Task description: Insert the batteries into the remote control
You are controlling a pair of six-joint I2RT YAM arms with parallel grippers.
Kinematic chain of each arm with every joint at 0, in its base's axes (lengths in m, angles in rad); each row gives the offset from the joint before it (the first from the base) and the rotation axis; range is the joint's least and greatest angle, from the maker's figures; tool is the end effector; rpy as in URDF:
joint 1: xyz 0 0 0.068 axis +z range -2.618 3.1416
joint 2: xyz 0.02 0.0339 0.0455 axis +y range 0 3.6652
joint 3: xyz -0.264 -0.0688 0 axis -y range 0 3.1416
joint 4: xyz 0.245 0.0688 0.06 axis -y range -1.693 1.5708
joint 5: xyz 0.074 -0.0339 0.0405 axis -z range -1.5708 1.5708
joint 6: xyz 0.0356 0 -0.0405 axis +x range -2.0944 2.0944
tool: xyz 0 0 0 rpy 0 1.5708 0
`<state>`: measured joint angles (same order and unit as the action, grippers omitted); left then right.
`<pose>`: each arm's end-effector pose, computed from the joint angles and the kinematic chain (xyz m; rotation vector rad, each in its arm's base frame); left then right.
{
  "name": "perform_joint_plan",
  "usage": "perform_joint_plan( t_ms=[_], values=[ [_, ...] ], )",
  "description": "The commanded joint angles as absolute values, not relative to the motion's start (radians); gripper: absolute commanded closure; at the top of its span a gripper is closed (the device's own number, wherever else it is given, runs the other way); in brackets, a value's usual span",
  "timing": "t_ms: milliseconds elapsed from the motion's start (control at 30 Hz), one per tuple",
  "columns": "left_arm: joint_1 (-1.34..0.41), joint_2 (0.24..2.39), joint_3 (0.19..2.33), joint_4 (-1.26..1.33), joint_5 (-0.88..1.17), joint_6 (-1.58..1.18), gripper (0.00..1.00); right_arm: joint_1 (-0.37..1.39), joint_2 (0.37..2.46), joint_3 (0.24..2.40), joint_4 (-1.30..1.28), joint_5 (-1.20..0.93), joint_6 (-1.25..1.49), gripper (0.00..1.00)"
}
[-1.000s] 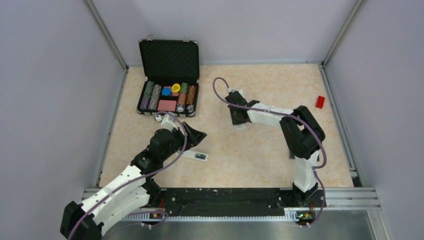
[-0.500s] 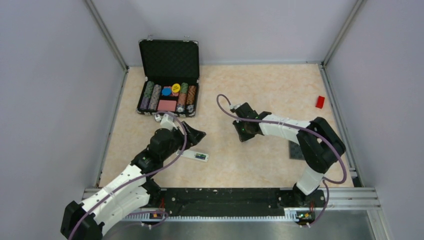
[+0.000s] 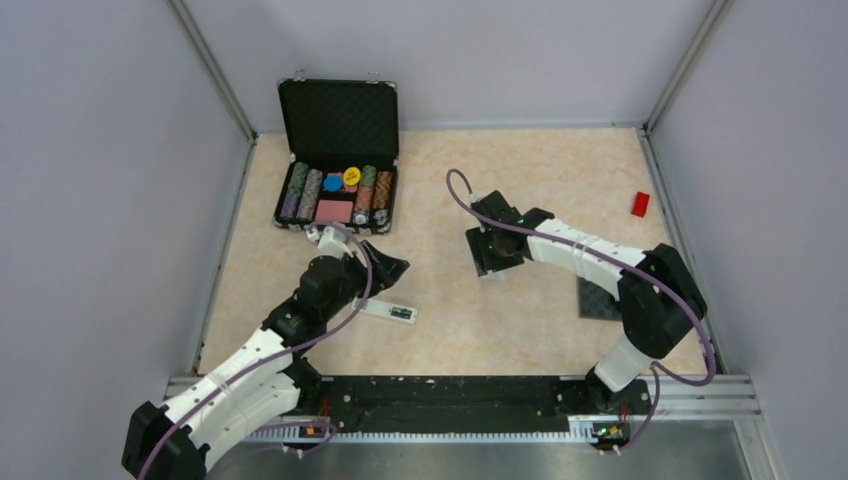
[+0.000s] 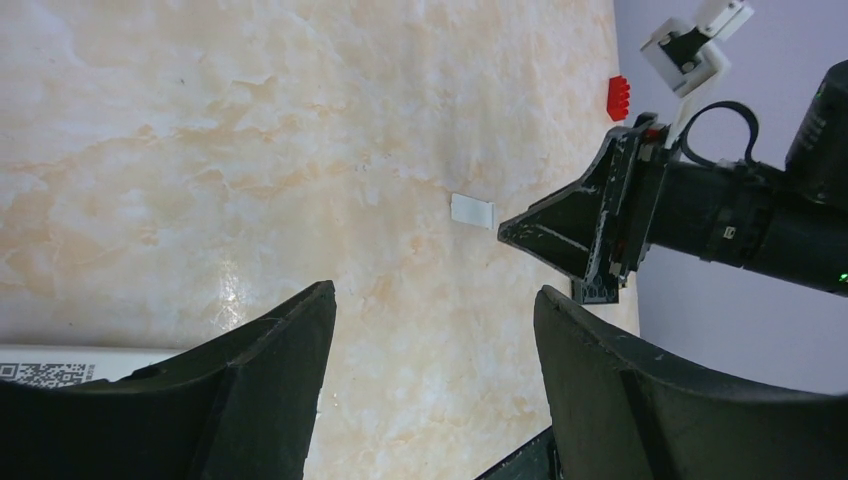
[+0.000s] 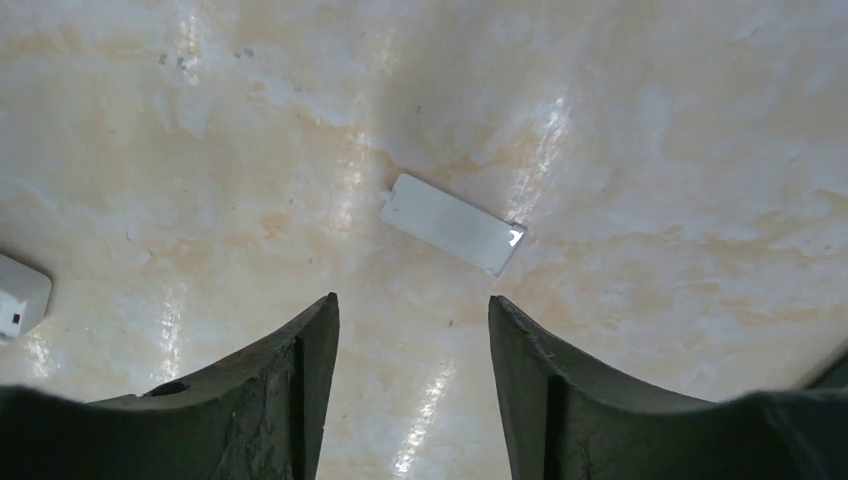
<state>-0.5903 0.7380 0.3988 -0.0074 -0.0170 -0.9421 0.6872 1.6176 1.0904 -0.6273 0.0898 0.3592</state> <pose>0.1489 -0.0990 0.2290 -0.3712 2.0186 -0.9866 0.2483 0.1996 0.2057 -0.4203 2.6987 0.1819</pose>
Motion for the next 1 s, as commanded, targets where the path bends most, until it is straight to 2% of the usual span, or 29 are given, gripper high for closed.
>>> perform_joint_plan(
  t_ms=[0,100,167,333,400,767,967],
  values=[
    [-0.584,0.718,0.420,0.029,-0.032,-0.925,0.23,0.694,1.616,1.163,-0.677,0.204,0.242,0.41],
    [-0.583,0.709,0.414,0.021,-0.035,-0.925,0.23,0.673,1.693,1.191,-0.695,0.261,0.173,0.40],
    [-0.582,0.706,0.413,0.016,-0.035,-0.923,0.23,0.659,1.725,1.208,-0.682,0.308,0.206,0.44],
    [-0.578,0.700,0.411,0.010,-0.035,-0.923,0.23,0.636,1.772,1.257,-0.626,0.348,0.297,0.74],
    [-0.576,0.696,0.413,0.007,-0.035,-0.923,0.23,0.635,1.776,1.268,-0.612,0.360,0.318,0.79],
    [-0.571,0.668,0.394,0.003,-0.042,-0.930,0.23,0.629,1.841,1.221,-0.626,0.388,0.344,0.83],
    [-0.571,0.668,0.390,0.004,-0.041,-0.933,0.23,0.627,1.796,1.166,-0.646,0.317,0.344,0.86]
  ],
)
